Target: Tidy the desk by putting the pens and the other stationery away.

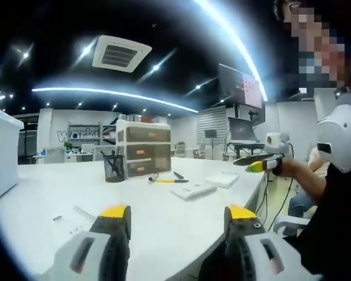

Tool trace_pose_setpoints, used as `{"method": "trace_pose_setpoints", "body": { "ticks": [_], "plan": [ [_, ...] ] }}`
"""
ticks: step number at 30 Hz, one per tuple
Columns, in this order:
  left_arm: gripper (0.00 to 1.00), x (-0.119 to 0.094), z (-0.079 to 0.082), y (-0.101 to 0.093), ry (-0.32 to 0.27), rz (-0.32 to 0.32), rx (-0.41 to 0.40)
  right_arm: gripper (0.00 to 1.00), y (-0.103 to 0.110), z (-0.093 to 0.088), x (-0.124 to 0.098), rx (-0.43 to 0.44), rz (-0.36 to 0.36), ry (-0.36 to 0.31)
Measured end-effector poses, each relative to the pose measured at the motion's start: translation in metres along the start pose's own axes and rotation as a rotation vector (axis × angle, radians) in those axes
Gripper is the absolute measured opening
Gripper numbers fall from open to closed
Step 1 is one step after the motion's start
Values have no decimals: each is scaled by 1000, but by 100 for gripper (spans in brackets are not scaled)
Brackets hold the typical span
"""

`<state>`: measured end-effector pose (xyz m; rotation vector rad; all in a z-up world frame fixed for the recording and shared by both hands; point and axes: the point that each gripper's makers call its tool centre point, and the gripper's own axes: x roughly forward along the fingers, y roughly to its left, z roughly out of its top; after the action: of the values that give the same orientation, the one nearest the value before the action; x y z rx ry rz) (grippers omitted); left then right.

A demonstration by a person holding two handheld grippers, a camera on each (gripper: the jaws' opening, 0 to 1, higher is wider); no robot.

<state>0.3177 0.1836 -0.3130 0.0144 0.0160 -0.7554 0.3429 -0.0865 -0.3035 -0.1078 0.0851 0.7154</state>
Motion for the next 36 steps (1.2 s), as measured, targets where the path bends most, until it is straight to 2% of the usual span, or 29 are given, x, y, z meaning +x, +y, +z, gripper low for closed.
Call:
{"method": "trace_pose_setpoints", "body": {
  "ticks": [11,24,33,36],
  "plan": [
    [64,-5,0,0,-7,4,-8,54,-10,3,9,-61,1,42],
    [64,-3,-2,-4,-5,-6,-12,56,-7,3,15,-81,18,69],
    [64,-2,-5,-9,4,-17,-13,57,-8,8,19,-98,22,82],
    [64,4,-7,-6,28,-10,-33,57,-6,9,21,-101,28,79]
  ]
}}
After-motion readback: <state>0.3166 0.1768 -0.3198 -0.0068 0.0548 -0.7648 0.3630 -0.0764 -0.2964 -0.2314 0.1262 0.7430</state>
